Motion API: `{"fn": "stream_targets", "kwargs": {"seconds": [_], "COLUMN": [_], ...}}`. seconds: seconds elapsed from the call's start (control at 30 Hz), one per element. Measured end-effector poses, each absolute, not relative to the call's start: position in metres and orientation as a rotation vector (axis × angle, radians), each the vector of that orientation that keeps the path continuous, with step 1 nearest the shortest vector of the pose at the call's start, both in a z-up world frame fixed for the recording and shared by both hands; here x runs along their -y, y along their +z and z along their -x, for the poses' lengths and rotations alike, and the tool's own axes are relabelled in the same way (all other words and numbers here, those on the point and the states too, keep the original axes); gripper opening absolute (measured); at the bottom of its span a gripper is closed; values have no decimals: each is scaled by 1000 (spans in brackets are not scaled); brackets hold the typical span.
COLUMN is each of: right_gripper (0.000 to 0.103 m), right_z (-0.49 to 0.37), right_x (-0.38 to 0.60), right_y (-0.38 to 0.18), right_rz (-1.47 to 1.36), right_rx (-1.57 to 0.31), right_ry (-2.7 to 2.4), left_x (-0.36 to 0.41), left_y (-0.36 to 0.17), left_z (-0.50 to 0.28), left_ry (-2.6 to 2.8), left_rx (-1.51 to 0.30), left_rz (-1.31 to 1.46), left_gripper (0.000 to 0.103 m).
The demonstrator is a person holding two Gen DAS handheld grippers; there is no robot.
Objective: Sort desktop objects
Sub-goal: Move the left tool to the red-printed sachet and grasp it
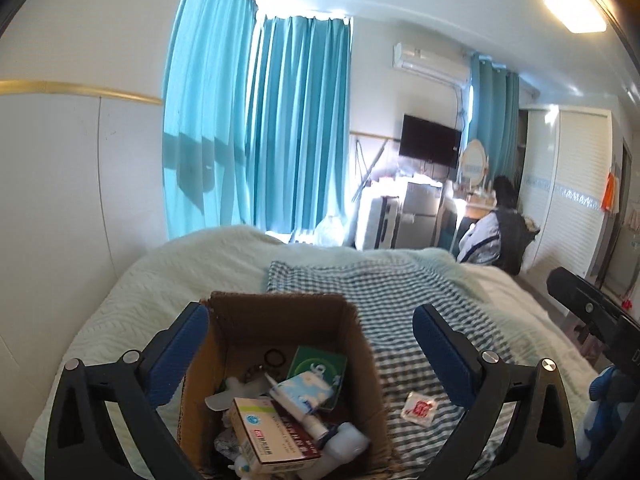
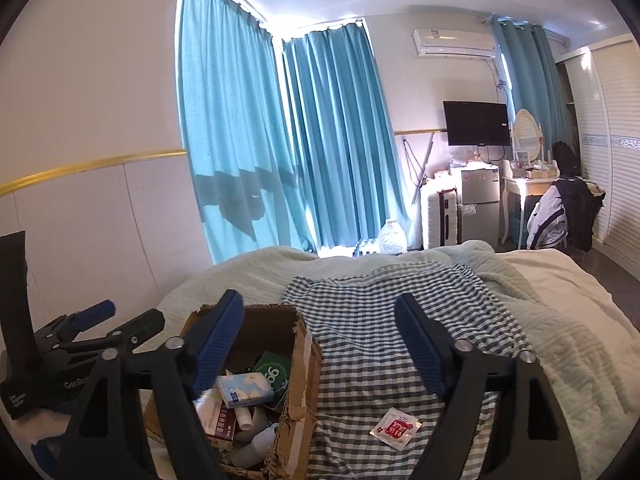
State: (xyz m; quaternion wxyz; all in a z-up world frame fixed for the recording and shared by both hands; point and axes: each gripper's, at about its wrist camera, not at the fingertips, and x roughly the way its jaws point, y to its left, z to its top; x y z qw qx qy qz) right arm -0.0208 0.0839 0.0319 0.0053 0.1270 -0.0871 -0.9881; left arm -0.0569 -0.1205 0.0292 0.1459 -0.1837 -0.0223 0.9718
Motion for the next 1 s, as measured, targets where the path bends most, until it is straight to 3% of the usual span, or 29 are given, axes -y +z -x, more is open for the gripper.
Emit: {"fn": "stream_targets", "kwargs": {"seconds": [0.1,0.53,0.6,0.7,1.0], "right_gripper": [103,102,97,81,65], "right_z": [2,-36,-30,-18,17], "right_x": [-100,-151,-157,-165,-197], "right_y": [44,52,44,28,-35], "right_rz": [-342,-297,-329,-395,-587], "right_rx": [320,296,287,277,312], "right_ry": [-3127,-3180,-3180,-3187,-3191], "left_x": [111,38,24,5,-55], "left_y": [42,24,14,-6,-80], "left_z": [43,26,29,36,68], "left_ry": [2788,2697,2682,2662,2572], "left_rx": [77,50,49,31,-64], "left_rz": [500,519,529,549,703], "left_gripper": [103,103,103,103,101]}}
